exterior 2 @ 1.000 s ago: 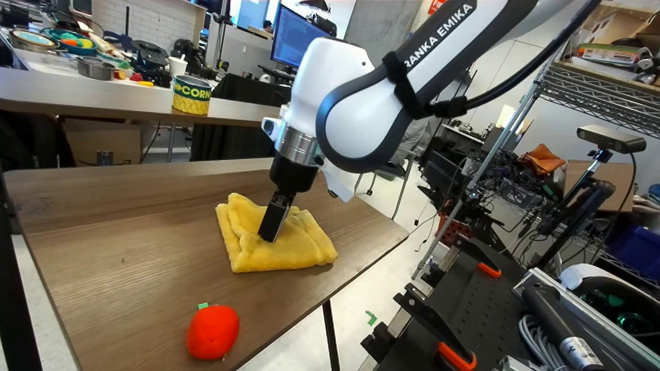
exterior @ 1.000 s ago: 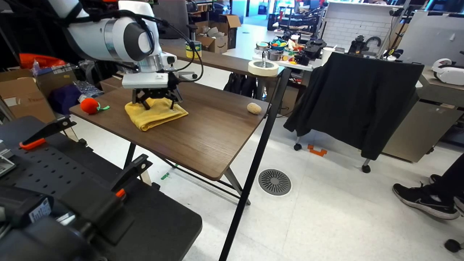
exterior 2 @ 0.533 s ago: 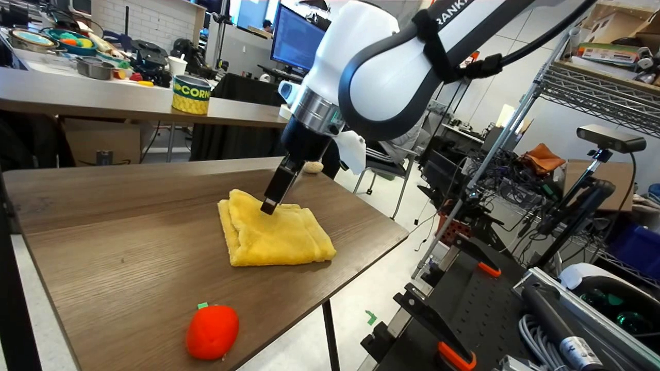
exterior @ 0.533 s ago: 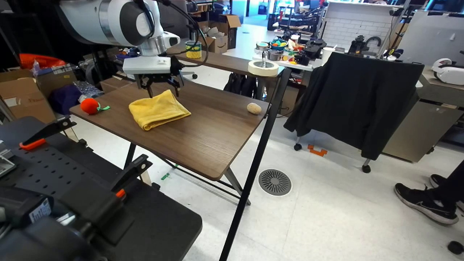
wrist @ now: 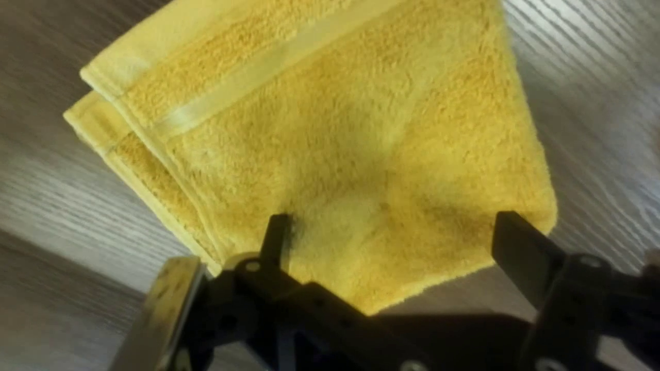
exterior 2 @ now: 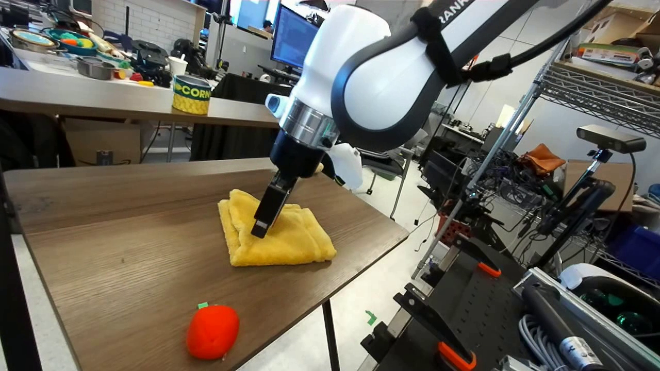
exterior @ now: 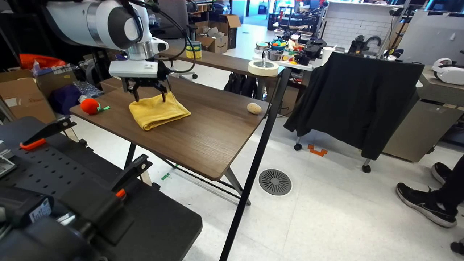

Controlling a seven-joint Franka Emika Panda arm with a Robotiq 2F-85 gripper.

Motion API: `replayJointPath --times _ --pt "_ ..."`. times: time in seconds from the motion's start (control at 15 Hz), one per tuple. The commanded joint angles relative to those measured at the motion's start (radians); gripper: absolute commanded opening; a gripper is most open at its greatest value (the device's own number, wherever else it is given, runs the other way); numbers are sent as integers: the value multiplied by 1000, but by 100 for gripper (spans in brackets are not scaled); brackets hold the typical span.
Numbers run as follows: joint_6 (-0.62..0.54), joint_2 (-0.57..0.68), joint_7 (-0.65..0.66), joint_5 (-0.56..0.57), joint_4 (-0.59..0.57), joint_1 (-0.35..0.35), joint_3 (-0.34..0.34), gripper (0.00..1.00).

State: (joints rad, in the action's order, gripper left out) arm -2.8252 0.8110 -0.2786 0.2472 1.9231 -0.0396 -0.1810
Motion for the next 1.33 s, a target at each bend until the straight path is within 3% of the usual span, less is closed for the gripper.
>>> replayJointPath --times 0.0,0.27,0.33,0.87,1.13,1.27 --pt "3 19 -1 -15 -14 -18 21 100" --pt "4 55 7 -13 -44 -28 34 100" --pt "29 69 1 -34 -51 1 20 100" --pt "-24 186 192 -133 -147 62 208 100" --pt "-40 155 202 -162 -143 59 137 100" --pt "-76 145 190 -145 -142 14 91 100"
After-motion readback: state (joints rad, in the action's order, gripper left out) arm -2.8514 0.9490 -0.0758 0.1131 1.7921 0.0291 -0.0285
